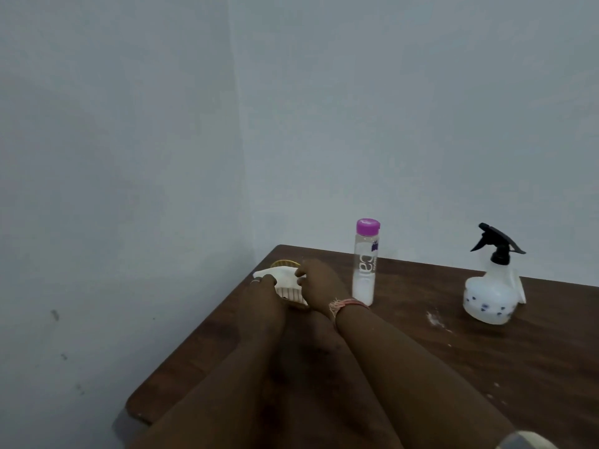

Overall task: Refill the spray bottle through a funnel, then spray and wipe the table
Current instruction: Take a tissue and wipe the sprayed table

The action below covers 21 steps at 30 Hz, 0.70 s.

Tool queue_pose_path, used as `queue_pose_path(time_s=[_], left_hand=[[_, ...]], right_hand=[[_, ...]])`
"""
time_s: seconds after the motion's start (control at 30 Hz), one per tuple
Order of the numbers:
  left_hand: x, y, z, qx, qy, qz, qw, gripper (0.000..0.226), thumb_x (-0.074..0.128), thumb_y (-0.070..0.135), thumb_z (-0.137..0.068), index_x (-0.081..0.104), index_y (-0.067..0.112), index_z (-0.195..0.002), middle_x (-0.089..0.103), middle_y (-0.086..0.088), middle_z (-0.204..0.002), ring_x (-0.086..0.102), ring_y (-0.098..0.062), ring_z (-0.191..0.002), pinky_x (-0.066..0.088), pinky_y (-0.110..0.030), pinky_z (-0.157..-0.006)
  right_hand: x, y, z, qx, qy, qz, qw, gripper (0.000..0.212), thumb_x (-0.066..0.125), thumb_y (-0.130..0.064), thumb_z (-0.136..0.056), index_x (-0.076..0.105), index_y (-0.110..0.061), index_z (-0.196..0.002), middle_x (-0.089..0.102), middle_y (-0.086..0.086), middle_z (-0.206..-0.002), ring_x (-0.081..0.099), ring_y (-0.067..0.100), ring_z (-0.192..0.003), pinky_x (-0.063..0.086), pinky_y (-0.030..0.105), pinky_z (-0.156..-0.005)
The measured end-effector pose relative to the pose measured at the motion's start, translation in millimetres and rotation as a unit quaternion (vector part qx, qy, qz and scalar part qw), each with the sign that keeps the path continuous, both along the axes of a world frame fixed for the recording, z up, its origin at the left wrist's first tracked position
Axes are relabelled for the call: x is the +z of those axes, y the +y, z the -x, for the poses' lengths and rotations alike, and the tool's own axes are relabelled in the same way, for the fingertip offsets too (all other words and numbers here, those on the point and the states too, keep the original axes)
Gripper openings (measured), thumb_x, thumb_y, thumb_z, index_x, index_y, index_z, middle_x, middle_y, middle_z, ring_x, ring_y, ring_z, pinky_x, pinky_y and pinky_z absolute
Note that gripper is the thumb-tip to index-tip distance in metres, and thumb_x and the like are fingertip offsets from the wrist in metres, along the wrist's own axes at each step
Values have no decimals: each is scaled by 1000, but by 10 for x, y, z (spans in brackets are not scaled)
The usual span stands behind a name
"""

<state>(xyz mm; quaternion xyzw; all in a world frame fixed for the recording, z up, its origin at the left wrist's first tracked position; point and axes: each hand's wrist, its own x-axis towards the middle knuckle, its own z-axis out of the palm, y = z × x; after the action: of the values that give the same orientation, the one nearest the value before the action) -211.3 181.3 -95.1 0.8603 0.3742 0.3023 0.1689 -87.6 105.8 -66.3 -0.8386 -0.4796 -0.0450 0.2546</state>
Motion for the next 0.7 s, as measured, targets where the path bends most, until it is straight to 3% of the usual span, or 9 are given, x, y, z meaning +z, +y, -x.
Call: queue_pose_path(time_s=[0.13, 0.23, 0.3, 0.33, 0.43, 0.53, 0.57, 0.63, 0.7], left_hand=[[-33, 178, 150, 26, 4, -31, 999, 29, 47, 22, -99, 61, 20, -125, 66, -4, -121, 64, -22, -111, 53, -34, -94], [-6, 211, 151, 35, -8, -19, 999, 30, 45, 28, -102, 63, 20, -125, 66, -4, -122, 65, -21, -110, 56, -35, -93], [-12, 198, 127, 37, -23, -31, 999, 35, 42, 32, -103, 62, 18, -127, 66, -6, -125, 64, -22, -112, 53, -36, -97], [-20, 186, 113, 26, -39, -39, 998, 38, 40, 36, -103, 60, 17, -129, 66, -7, -125, 64, -22, -112, 52, -36, -97], [13, 85, 27, -47, -124, 38, 990, 49, 46, 47, -101, 47, 20, -142, 60, -5, -137, 58, -24, -122, 45, -32, -103], [66, -108, -119, -143, -200, 158, 956, 70, 64, 32, -96, 29, 25, -156, 49, 4, -143, 49, -15, -129, 36, -19, -99], [58, -153, -166, -174, -204, 167, 949, 74, 68, 23, -93, 30, 26, -157, 48, 11, -138, 48, -9, -125, 37, -13, -95], [8, -218, -241, -212, -177, 139, 951, 62, 68, 8, -88, 50, 25, -145, 59, 10, -133, 56, -9, -117, 39, -4, -83], [-33, -295, -293, -212, -134, 62, 966, 35, 66, 7, -88, 70, 21, -119, 71, 2, -116, 64, -14, -105, 43, -10, -78]], right_hand=[[-56, 117, 44, -38, 15, -28, 999, 29, 55, -7, -97, 71, -3, -120, 70, 15, -123, 64, 27, -114, 49, 33, -98], [56, 145, 39, -68, 79, -168, 980, 22, 60, -18, -97, 78, -16, -110, 76, 0, -110, 68, 14, -101, 54, 26, -91], [164, 100, 110, -49, 165, -297, 939, 15, 65, -15, -95, 78, -16, -102, 74, -9, -96, 66, 0, -89, 51, 13, -80], [212, 60, 158, -35, 205, -350, 914, 14, 67, -12, -94, 79, -15, -100, 74, -10, -92, 67, -1, -86, 51, 12, -77], [241, -93, 226, -16, 320, -436, 841, 16, 64, -6, -95, 76, -12, -102, 73, -2, -86, 67, 8, -75, 55, 22, -65], [157, -286, 197, -12, 444, -450, 775, 26, 50, 3, -96, 72, -9, -104, 64, 6, -80, 57, 12, -62, 47, 25, -49], [123, -358, 184, -18, 464, -450, 762, 30, 45, 3, -95, 72, -10, -100, 62, 7, -79, 55, 14, -61, 44, 26, -47], [59, -504, 160, -40, 477, -444, 757, 32, 41, 2, -93, 71, -10, -91, 60, 9, -75, 54, 17, -58, 41, 26, -46], [-21, -653, 153, -67, 482, -420, 766, 26, 47, -1, -85, 72, -8, -84, 61, 12, -67, 54, 21, -54, 40, 25, -46]])
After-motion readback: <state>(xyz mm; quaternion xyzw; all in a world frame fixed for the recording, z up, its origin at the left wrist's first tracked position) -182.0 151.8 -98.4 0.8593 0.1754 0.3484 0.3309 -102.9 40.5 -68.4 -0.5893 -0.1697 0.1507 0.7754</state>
